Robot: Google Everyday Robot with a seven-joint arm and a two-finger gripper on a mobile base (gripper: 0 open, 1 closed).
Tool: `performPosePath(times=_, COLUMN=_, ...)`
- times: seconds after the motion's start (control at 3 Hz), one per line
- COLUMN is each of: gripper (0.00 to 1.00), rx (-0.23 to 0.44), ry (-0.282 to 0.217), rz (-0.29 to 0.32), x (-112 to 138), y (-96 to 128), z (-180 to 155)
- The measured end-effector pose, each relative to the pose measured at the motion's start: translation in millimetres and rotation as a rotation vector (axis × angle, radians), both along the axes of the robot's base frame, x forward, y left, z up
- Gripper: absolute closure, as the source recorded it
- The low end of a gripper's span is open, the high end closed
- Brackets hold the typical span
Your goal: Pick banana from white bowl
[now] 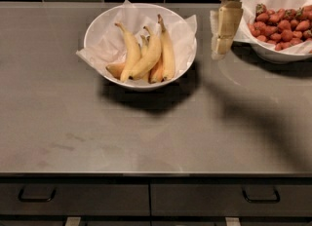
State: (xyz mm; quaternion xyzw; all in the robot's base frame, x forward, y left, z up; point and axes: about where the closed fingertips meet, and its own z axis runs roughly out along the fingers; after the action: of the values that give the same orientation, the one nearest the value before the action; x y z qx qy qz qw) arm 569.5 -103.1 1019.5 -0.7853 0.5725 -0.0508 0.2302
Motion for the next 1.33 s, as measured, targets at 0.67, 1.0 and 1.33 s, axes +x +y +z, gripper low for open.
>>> performPosePath(times=0.67, gripper=0.0, rx=0.05, ry=-0.002, rz=0.008, x=6, y=10, z=-3)
performPosePath(times=1.0, gripper=0.0, rx=0.104, ry=0.014, rz=0.058, x=22, y=29, z=-12)
performPosePath(times=1.33, gripper=0.0, rx=0.129, ry=0.015, rz=0.117, x=46, y=50, z=-15)
